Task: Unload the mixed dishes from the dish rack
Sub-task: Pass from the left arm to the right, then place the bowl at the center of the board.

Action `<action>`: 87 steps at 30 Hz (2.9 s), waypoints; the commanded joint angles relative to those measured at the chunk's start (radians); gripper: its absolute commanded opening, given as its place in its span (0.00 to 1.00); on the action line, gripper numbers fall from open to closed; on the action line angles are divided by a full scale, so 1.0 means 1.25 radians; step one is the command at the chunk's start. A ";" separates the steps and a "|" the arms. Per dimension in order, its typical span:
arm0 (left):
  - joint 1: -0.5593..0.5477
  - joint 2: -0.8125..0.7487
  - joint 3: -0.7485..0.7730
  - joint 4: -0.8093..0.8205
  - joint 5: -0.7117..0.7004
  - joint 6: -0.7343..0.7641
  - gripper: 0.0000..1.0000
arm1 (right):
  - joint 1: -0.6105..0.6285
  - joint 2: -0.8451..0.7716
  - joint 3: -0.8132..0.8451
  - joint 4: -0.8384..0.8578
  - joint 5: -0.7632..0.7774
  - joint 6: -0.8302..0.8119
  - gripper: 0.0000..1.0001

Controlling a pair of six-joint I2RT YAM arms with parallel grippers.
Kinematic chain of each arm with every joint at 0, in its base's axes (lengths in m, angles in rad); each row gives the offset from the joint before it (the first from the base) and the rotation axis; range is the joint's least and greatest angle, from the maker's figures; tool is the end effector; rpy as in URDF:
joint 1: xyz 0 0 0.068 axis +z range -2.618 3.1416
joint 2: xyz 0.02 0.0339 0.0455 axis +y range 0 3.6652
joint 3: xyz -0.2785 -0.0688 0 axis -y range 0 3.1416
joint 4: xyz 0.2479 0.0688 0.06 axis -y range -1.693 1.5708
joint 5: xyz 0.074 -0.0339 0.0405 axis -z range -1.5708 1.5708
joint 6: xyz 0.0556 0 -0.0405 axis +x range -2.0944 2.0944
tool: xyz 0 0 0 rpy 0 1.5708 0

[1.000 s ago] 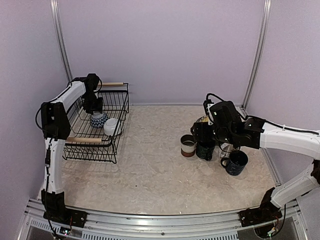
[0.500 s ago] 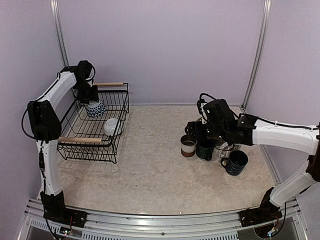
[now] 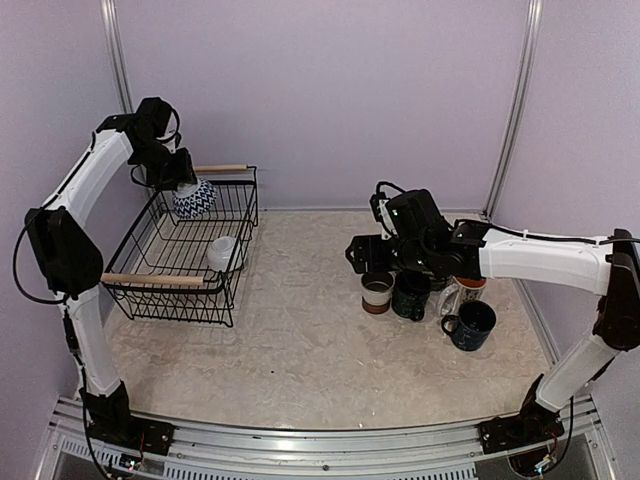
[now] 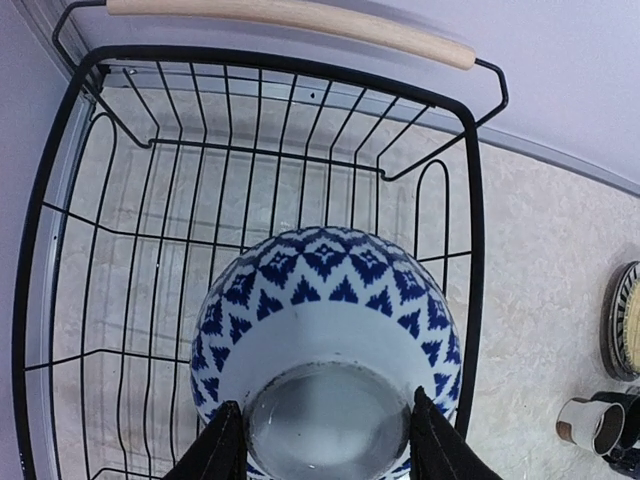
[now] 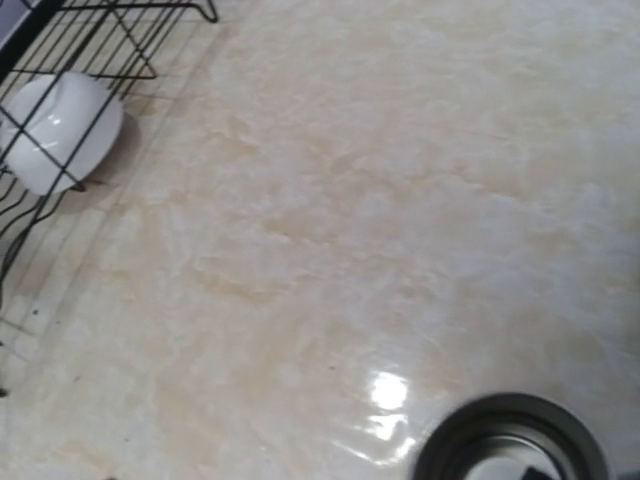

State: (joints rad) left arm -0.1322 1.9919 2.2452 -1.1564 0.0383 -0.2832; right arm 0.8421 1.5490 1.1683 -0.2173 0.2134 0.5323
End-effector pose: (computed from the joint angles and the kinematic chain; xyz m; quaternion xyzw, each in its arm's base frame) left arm 0.4349 -0.0600 0.3861 -0.0650 0.9424 -0.0853 0.3168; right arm 0.2568 0.2700 0.2833 -0.0864 0.8762 0.2221 0.4190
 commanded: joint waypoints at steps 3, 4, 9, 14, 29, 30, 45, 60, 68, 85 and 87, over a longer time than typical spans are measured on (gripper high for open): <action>-0.027 -0.051 -0.029 -0.002 0.045 -0.012 0.31 | -0.001 0.059 0.066 0.051 -0.081 0.004 0.85; -0.032 -0.060 -0.031 -0.004 0.054 -0.014 0.31 | -0.002 0.067 0.074 0.066 -0.102 0.006 0.86; -0.057 -0.088 -0.030 -0.006 0.100 -0.025 0.28 | -0.029 0.115 0.120 0.145 -0.234 0.058 0.87; -0.081 -0.115 -0.023 -0.006 0.131 -0.039 0.28 | -0.049 0.165 0.190 0.214 -0.337 0.107 0.87; -0.202 -0.179 -0.088 0.111 0.226 -0.053 0.26 | -0.097 0.385 0.212 0.963 -0.657 0.677 0.90; -0.214 -0.186 -0.100 0.126 0.229 -0.053 0.26 | -0.095 0.397 0.213 1.003 -0.658 0.723 0.91; -0.292 -0.275 -0.250 0.311 0.263 -0.057 0.24 | -0.071 0.447 0.249 1.177 -0.654 0.877 0.84; -0.316 -0.286 -0.371 0.422 0.303 -0.064 0.23 | -0.057 0.478 0.262 1.320 -0.623 0.971 0.19; -0.325 -0.310 -0.424 0.447 0.298 -0.052 0.23 | -0.059 0.448 0.234 1.273 -0.620 0.915 0.00; -0.184 -0.513 -0.549 0.455 0.252 0.002 0.98 | -0.003 0.142 0.070 0.243 -0.439 0.153 0.00; -0.165 -0.532 -0.586 0.477 0.257 -0.009 0.98 | 0.017 0.117 0.068 0.095 -0.367 0.084 0.00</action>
State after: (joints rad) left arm -0.3740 1.3556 1.5936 -0.5980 0.3603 -0.3058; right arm 0.8055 1.7794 1.2556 0.4023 -0.4397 0.9726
